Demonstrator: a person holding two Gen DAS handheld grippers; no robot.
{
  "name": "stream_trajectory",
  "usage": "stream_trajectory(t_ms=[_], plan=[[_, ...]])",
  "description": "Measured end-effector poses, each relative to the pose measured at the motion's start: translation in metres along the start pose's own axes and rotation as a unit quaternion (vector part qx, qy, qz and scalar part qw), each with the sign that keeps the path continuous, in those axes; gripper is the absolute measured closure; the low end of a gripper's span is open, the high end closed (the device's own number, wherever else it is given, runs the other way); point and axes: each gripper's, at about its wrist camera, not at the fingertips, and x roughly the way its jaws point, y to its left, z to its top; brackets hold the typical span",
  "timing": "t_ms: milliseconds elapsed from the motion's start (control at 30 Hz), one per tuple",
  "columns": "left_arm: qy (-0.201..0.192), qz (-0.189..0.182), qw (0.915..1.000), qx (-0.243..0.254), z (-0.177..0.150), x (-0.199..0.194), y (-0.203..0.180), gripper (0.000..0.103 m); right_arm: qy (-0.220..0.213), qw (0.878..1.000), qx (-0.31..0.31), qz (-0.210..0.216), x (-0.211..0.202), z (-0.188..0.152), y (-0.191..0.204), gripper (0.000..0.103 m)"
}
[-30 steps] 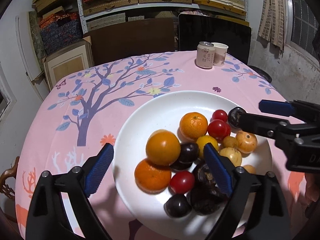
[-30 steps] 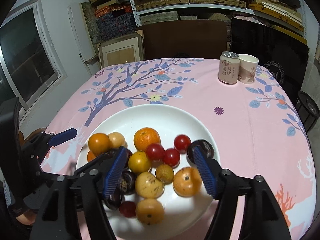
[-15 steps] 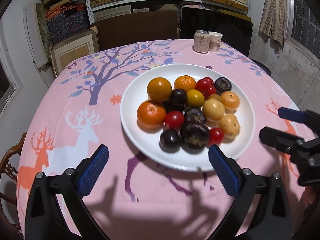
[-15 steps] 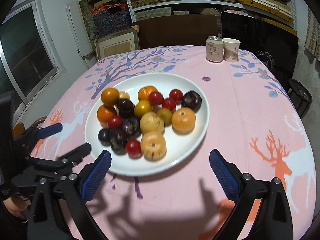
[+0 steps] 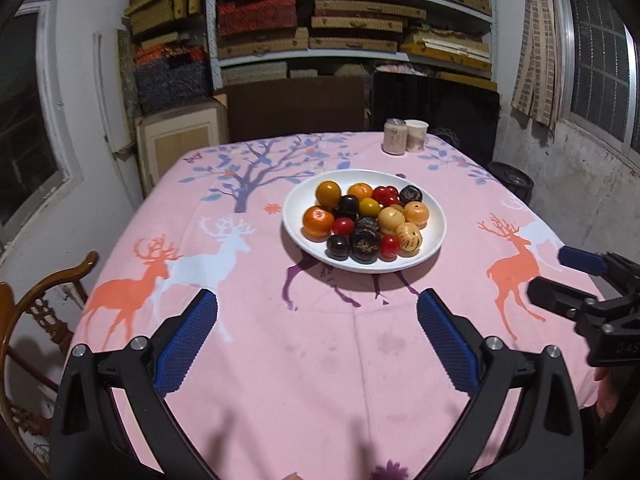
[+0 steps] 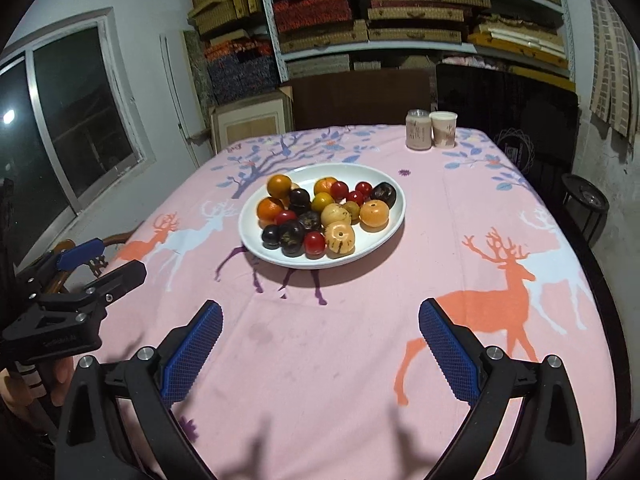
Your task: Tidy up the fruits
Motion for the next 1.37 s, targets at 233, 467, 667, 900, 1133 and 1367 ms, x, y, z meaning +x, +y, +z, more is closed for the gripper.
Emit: stream_trajectory(t_ms=[233,467,667,900,1133,1367], plan=[[-0.037,0.011,0.9992,-0.005,-0.023,-0.058,-0.003,0.005,-0.049,0.998,-0.01,-0.028,-0.054,-0.03,0.013,0.004],[-0.033,0.013,0.9993,-0.005,-0.03,-0.071,-0.007,0.005,-0.058,0.997,-0.023,-0.04,-0.07,-0.038,0.021,0.004],[-0.026,0.018,0.9993,-0.019,-0.027,-0.062,-0.001,0.005,-0.064,0.997,-0.022,-0.043,-0.071,-0.039,0.021,0.004],[-0.028,0.024,0.9992,-0.013,-0.025,-0.056,-0.004,0.005,-0.058,0.997,-0.011,-0.04,-0.068,-0.039,0.016,0.004],[-0.041,0.011,0.999,-0.015,-0.024,-0.057,-0.004,0.005,-0.056,0.998,-0.005,-0.038,-0.066,-0.04,0.012,0.004],[-0.009,0.0,0.9993,-0.035,-0.026,-0.044,0.003,0.005,-0.053,0.998,-0.002,-0.036,-0.064,-0.041,0.012,0.004]])
